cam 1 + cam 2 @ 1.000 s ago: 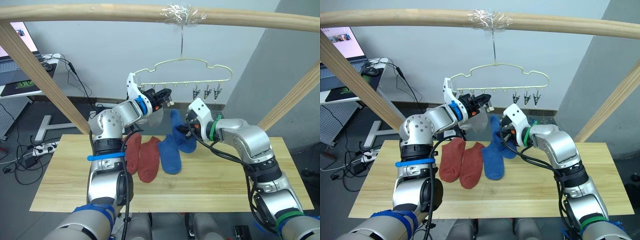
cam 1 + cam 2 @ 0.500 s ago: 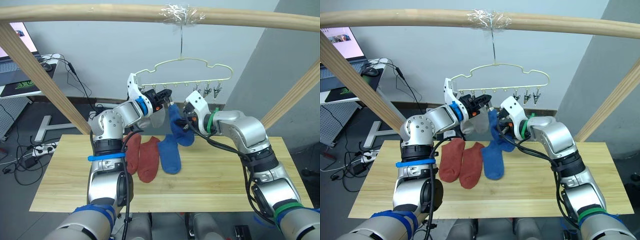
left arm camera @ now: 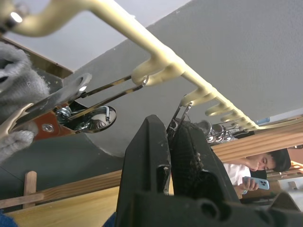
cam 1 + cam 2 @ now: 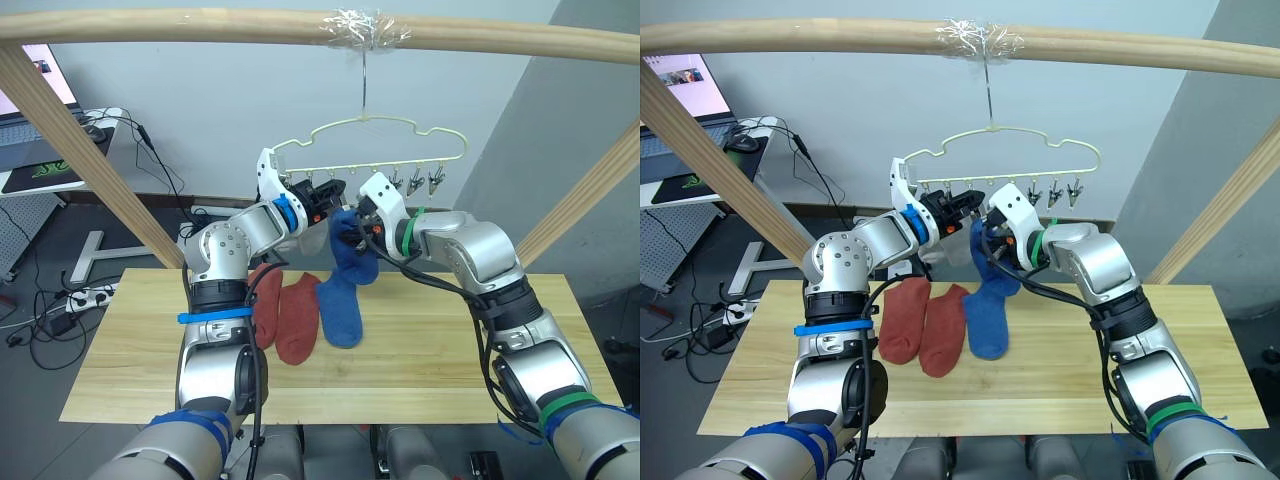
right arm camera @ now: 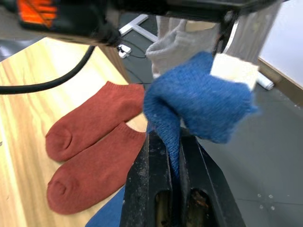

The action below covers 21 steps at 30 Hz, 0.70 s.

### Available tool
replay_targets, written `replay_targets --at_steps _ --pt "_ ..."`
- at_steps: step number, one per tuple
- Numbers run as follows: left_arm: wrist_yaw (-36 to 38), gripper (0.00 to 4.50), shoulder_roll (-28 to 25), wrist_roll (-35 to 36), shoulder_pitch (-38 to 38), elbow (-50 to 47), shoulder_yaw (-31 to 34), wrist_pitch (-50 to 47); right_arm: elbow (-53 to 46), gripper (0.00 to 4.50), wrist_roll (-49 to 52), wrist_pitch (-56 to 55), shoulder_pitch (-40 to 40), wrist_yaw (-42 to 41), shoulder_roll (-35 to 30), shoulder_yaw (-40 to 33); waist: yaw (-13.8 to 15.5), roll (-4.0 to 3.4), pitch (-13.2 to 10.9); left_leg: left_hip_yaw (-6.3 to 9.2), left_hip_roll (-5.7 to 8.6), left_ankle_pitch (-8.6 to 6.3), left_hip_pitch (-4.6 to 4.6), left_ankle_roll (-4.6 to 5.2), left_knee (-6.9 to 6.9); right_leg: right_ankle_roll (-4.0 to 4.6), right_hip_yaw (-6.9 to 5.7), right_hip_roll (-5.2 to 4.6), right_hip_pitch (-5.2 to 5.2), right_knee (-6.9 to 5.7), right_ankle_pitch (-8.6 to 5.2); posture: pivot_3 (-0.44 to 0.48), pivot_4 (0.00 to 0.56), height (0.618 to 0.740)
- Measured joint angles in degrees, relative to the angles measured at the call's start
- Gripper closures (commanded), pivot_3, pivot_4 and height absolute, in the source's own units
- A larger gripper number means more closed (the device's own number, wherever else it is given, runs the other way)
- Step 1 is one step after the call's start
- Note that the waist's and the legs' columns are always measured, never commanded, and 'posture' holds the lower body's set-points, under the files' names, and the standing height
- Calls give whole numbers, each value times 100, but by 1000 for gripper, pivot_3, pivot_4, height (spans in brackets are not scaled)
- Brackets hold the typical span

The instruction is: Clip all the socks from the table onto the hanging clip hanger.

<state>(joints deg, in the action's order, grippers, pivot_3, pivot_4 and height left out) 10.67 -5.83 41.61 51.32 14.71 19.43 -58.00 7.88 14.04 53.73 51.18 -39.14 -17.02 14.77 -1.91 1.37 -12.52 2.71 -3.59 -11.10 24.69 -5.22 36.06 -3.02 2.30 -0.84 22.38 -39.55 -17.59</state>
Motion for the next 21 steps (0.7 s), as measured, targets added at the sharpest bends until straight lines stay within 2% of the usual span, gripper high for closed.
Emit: replay_targets --at_steps 18,20,21 --pt "8 4411 0 1 -44 -71 -1 25 375 4443 -77 -169 227 202 177 -167 1 -1 2 -1 0 1 0 -2 1 0 0 -1 3 -9 0 -26 138 740" --pt "10 3704 3 2 -45 -71 -1 39 375 4500 -85 -169 230 202 177 -169 1 -1 2 -1 0 2 0 -2 1 0 0 -1 3 -10 0 -26 138 740" --pt "10 3503 5 3 -47 -71 0 49 375 4500 -89 -169 232 202 177 -171 2 -1 2 -1 0 2 0 -2 1 0 0 -1 4 -10 0 -26 138 740"
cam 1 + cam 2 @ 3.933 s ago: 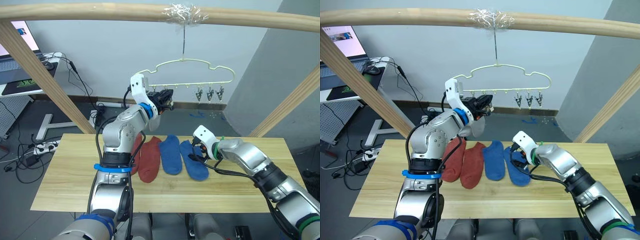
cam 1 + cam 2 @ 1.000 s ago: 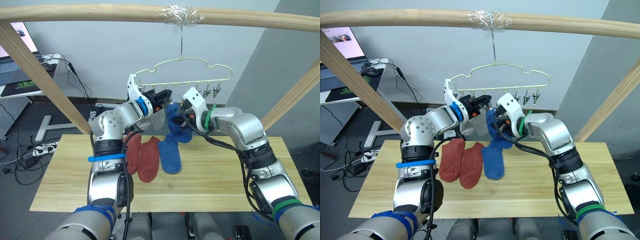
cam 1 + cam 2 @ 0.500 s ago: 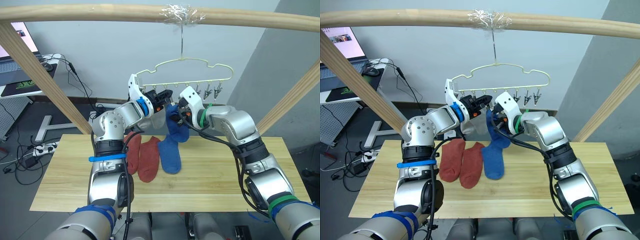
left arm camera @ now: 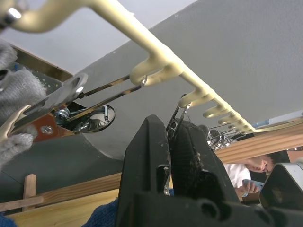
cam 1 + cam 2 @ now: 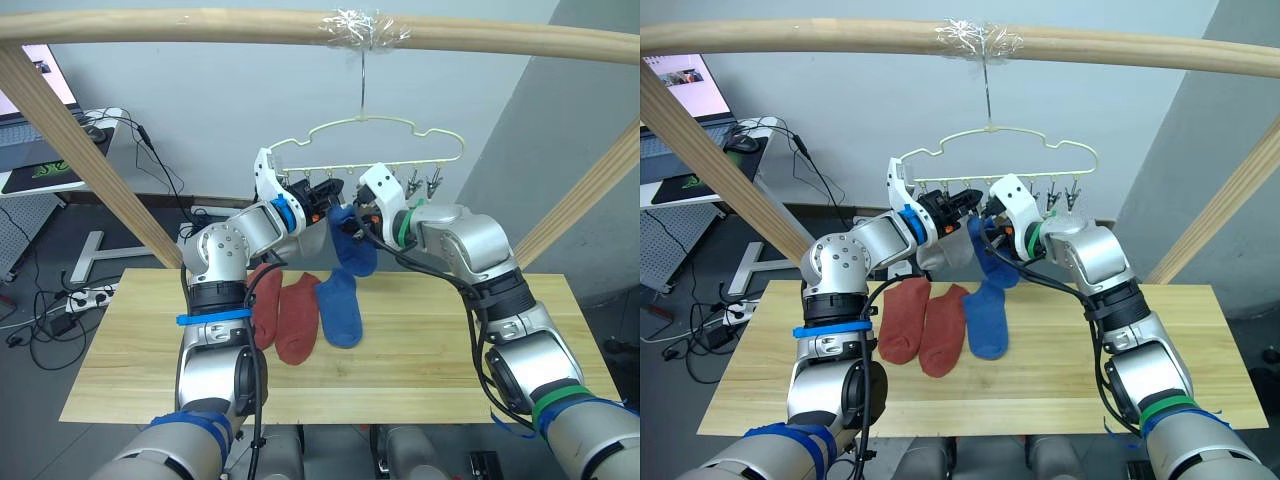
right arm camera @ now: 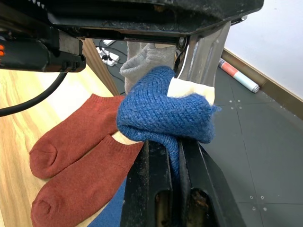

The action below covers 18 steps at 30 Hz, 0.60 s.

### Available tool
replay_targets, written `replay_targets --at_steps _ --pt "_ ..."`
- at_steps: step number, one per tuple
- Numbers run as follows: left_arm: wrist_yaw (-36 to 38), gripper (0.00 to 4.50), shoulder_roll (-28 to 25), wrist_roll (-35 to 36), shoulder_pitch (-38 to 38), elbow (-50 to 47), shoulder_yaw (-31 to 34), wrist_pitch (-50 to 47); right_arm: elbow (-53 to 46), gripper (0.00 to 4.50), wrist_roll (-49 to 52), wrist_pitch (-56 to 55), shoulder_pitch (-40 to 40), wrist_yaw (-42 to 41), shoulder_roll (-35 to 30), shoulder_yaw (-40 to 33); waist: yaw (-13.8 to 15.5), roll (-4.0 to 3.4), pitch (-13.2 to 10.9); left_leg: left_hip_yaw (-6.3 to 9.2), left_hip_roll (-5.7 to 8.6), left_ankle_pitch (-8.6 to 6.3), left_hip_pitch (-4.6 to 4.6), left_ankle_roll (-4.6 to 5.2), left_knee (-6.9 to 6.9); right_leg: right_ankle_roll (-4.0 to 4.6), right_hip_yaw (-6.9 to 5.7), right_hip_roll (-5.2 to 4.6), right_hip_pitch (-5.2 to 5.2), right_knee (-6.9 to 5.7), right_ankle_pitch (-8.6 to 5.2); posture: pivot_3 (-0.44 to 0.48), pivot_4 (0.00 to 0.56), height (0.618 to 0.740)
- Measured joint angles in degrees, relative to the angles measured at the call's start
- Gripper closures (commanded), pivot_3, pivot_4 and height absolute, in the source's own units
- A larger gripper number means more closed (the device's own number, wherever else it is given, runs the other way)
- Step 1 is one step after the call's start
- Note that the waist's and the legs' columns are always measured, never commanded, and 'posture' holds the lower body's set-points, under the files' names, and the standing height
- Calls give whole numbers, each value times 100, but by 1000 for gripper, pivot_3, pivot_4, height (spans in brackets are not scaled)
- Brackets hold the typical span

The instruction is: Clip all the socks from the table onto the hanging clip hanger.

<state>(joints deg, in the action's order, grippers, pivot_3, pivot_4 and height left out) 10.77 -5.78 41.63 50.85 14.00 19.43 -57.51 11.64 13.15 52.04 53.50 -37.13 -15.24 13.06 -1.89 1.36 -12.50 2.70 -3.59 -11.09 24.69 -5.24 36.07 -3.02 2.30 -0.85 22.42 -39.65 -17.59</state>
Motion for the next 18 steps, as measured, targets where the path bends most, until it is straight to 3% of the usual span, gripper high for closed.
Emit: replay_targets --at_steps 4,10,13,18 --pt "0 2253 0 1 -18 1 -1 1 0 4500 -23 -1 5 0 0 -13 0 0 0 0 0 0 0 0 0 0 0 0 0 0 0 -26 138 740" --pt "20 2253 -9 49 -29 1 5 -95 -9 4500 -24 9 6 -8 -2 -56 -1 0 0 0 0 0 0 0 0 0 0 0 1 -4 0 -28 139 740" --pt "136 2200 -56 162 -64 -61 5 -205 -56 3764 -22 42 -1 -10 -3 -56 -3 -1 0 0 0 0 0 0 0 0 0 0 2 -4 0 -22 141 740" --pt "394 2200 -309 457 -279 -504 -18 -509 -219 1999 -21 125 -114 -10 -17 -55 -4 -1 0 0 -1 1 0 -1 0 0 1 0 5 -11 0 -6 142 740"
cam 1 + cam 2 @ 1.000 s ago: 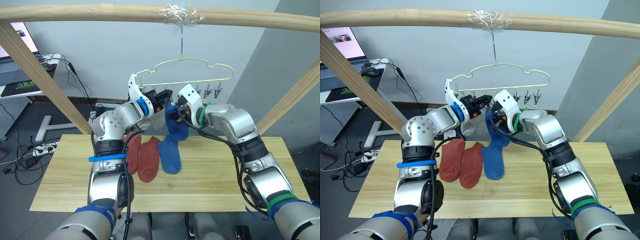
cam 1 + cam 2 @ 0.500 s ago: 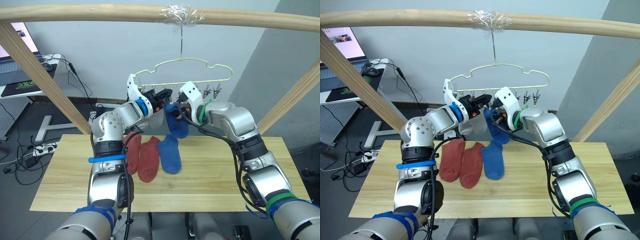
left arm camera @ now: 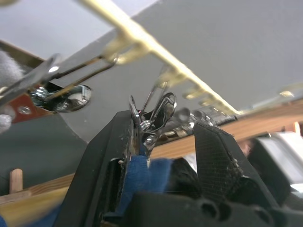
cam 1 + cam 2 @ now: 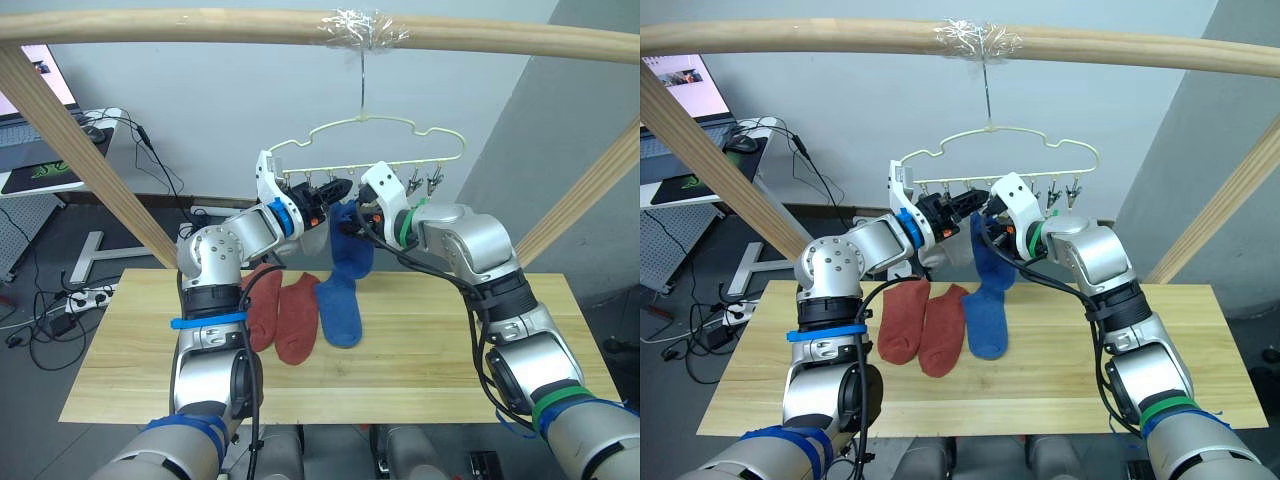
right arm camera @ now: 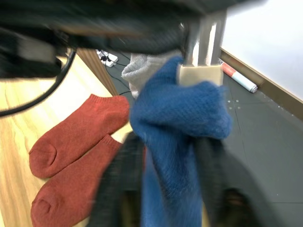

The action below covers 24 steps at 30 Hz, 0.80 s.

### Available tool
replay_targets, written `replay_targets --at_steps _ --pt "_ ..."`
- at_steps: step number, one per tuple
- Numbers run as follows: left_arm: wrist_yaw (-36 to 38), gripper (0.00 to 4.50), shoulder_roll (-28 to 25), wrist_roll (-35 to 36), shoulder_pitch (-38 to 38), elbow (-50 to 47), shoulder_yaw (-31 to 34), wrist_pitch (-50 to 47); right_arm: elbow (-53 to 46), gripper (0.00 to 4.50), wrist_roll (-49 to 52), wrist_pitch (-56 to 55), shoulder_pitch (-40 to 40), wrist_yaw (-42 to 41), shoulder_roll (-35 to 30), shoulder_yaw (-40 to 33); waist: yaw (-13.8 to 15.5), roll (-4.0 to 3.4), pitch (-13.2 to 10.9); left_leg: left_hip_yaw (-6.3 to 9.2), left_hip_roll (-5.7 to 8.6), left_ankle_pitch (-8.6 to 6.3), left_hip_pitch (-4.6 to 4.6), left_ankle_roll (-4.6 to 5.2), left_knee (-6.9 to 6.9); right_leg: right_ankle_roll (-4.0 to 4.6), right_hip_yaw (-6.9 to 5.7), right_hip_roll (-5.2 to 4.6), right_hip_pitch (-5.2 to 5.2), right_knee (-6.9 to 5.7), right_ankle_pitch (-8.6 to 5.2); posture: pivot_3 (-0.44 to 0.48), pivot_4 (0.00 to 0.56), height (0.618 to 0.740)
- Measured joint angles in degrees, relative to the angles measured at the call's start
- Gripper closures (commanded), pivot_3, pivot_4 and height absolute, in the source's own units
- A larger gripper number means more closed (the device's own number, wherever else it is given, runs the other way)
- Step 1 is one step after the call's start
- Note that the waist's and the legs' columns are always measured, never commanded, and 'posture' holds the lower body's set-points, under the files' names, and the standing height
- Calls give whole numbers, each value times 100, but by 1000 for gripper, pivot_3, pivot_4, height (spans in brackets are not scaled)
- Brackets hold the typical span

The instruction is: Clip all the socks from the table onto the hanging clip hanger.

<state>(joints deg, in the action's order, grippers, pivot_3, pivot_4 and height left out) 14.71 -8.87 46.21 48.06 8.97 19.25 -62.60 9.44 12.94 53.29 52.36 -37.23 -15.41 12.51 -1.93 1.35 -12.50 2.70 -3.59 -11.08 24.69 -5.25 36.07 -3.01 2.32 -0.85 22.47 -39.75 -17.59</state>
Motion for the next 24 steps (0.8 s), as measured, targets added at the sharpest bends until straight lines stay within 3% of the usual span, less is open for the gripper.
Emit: replay_targets --at_steps 6,14,24 --pt "156 2200 -415 505 -362 -698 28 -617 -475 23 138 265 -275 5 -27 -5 8 0 0 2 0 0 0 3 0 0 -1 0 5 -14 0 29 142 740" --pt "781 2200 -1362 891 -1046 -1779 -204 -999 -1518 23 366 844 -905 257 -76 -113 36 -2 3 6 -1 3 -2 7 0 1 -4 0 7 -25 0 79 137 740" --pt "2349 2200 -2339 218 -1675 -2380 -820 685 -3161 23 406 1634 -1626 1218 7 -682 136 1 13 5 -2 5 -3 11 -3 7 -5 1 7 -24 3 98 127 740"
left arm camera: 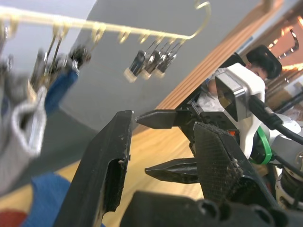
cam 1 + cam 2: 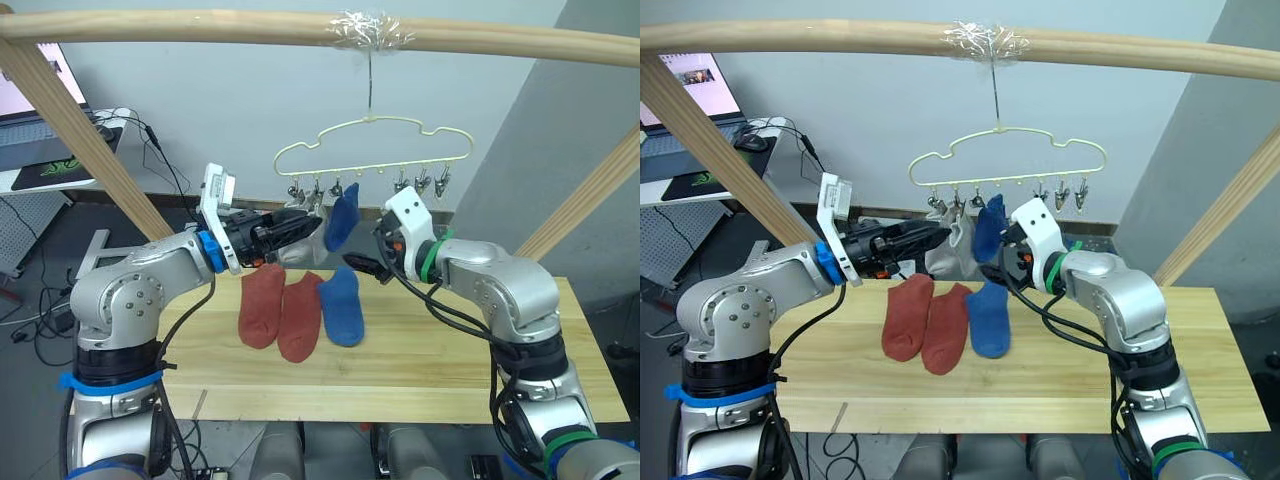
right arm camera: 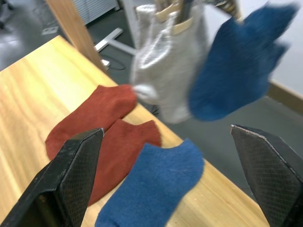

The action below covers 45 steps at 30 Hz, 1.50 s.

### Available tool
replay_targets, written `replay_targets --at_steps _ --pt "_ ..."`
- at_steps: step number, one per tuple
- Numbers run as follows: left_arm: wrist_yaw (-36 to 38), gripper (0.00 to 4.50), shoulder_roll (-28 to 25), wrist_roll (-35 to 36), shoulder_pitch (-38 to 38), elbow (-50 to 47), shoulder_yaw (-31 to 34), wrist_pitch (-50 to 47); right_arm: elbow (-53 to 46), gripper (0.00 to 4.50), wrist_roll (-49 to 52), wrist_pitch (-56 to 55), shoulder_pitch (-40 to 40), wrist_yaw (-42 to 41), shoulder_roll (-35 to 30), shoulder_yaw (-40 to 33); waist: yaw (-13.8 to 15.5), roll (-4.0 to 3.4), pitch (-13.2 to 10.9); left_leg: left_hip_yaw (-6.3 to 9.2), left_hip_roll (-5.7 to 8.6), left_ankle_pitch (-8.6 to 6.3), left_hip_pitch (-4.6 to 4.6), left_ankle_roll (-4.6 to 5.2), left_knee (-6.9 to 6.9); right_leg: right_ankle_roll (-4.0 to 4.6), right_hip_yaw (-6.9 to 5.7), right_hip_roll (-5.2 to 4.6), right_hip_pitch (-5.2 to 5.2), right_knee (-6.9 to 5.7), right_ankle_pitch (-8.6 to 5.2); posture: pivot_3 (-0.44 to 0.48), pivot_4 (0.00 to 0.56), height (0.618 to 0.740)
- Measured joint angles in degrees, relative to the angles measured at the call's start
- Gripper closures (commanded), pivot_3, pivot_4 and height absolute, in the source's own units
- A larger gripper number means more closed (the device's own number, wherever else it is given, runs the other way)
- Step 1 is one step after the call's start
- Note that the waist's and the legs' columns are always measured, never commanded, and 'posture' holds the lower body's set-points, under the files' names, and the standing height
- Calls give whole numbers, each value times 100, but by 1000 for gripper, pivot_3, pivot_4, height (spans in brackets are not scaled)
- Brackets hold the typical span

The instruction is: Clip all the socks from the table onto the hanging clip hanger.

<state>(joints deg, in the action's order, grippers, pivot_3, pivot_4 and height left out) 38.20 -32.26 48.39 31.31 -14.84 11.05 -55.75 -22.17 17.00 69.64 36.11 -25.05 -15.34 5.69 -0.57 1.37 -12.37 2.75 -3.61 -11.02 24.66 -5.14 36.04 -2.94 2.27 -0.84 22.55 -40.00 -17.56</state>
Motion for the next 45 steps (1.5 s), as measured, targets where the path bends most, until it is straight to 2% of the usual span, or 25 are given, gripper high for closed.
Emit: replay_targets --at_steps 8,19,25,34,38,45 --pt "1304 2200 -697 -886 -35 288 -441 1450 -874 23 -133 227 -602 1314 1060 -620 48 -1 13 -4 -1 1 1 2 -3 2 4 1 5 1 0 107 137 740" --pt "2482 2200 -1128 -941 275 827 -451 1914 -982 23 -580 -190 -266 2563 1864 -957 50 -2 13 -4 -5 3 3 8 -8 4 1 4 10 0 0 111 132 740" --pt "2755 2200 -1143 -1078 553 1004 -496 2127 -906 23 -679 -337 -266 2807 2074 -958 48 -2 14 -5 -5 4 4 9 -9 4 1 4 12 0 0 106 129 740" --pt "2767 2200 -1110 -1189 690 1112 -645 2185 -885 23 -672 -422 -189 2903 2234 -964 46 -2 14 -6 -7 4 5 10 -10 4 2 5 15 -1 0 102 137 740" --pt "2758 2200 -1087 -1236 689 1112 -647 2242 -875 890 -670 -422 -180 2901 2253 -979 46 -2 14 -6 -6 4 5 10 -9 4 3 5 15 -1 0 105 138 740" --pt "2739 2200 -1067 -1281 685 1112 -649 2242 -506 890 -673 -486 -166 2883 2227 -1012 47 -2 14 -6 -7 4 5 11 -9 5 3 5 15 -2 0 121 139 740"
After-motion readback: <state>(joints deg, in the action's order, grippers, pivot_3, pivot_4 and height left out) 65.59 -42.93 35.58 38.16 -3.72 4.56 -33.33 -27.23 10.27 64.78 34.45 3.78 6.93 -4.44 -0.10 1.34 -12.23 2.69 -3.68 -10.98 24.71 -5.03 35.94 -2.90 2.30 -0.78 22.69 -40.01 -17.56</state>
